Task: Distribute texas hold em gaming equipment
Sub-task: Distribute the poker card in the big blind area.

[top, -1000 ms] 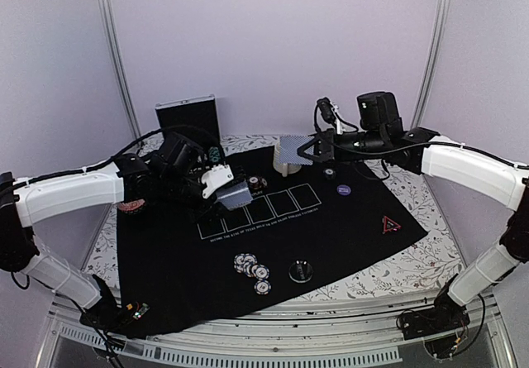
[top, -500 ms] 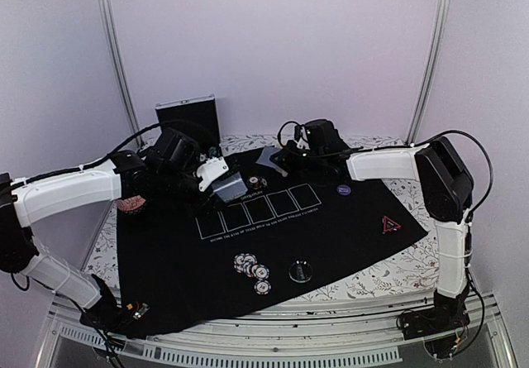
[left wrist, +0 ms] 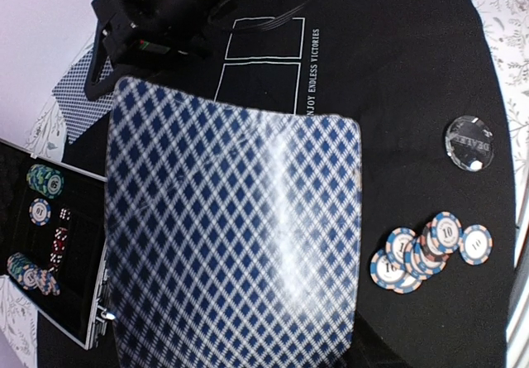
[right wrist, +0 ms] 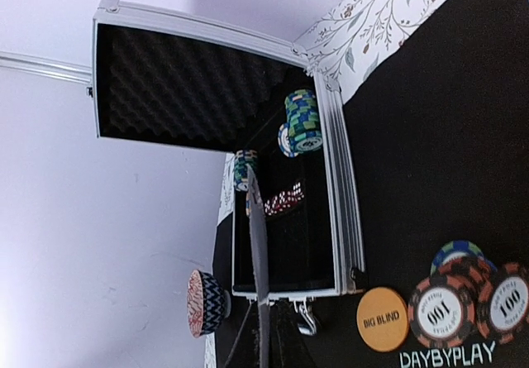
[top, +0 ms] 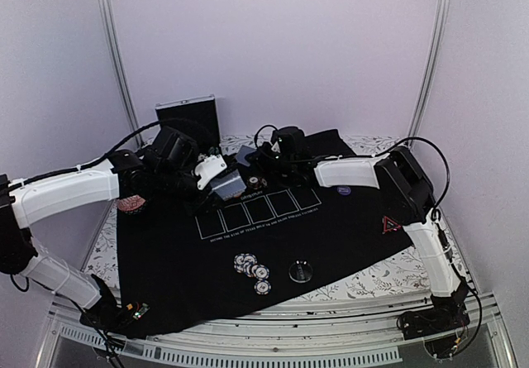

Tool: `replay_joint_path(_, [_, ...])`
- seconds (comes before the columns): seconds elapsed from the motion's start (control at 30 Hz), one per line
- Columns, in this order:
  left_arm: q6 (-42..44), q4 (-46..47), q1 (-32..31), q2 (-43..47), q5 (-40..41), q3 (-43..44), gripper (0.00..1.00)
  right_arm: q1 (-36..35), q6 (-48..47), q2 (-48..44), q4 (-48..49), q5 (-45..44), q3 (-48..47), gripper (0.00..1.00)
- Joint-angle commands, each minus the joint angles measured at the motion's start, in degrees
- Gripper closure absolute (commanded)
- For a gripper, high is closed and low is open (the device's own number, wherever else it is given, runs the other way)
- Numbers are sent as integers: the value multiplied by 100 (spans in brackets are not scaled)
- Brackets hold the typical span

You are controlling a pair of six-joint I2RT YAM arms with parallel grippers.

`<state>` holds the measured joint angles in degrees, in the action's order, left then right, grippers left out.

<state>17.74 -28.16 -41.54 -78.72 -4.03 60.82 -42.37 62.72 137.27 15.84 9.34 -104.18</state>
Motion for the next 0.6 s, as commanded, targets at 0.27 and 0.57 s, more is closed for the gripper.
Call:
replay_joint_path(0.27, [-33, 92, 108, 226, 16, 123, 50, 22, 616, 1608, -622, -293, -2193, 95])
replay_joint_path(0.57, [-20, 92, 146, 262, -25, 154, 50, 25, 476, 1462, -945, -340, -2014, 77])
